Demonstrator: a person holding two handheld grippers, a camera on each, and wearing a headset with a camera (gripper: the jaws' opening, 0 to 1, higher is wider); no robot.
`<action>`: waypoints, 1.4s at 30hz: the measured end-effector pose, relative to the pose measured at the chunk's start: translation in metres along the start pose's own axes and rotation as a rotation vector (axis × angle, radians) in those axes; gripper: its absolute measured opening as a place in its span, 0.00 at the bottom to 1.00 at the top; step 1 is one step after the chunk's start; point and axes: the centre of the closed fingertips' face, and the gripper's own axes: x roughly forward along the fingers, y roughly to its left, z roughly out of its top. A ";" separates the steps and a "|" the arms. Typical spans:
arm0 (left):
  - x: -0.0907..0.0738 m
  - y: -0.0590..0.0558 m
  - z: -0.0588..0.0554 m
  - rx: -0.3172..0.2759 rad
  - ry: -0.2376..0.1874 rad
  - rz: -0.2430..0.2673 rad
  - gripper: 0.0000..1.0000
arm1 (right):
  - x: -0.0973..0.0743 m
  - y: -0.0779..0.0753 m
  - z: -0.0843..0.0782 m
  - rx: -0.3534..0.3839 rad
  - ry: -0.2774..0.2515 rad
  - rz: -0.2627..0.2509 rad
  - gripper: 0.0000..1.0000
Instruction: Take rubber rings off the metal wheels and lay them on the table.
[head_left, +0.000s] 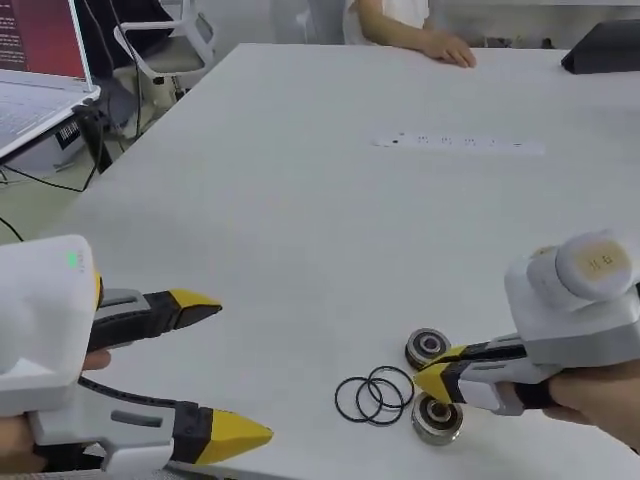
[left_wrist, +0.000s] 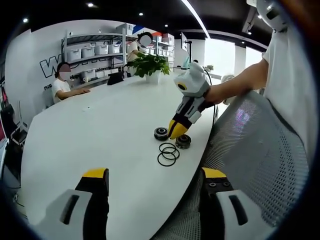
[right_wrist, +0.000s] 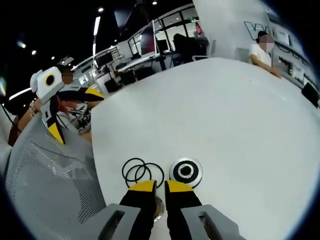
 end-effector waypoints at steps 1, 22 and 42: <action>0.000 0.001 0.003 0.004 -0.002 -0.001 0.71 | -0.001 -0.001 0.003 0.002 -0.012 -0.002 0.04; 0.040 0.019 0.076 0.239 -0.011 -0.077 0.69 | -0.019 -0.038 0.016 0.092 -0.129 -0.082 0.10; 0.134 -0.001 0.101 0.281 -0.016 -0.226 0.57 | -0.013 -0.041 0.002 0.054 -0.078 -0.077 0.15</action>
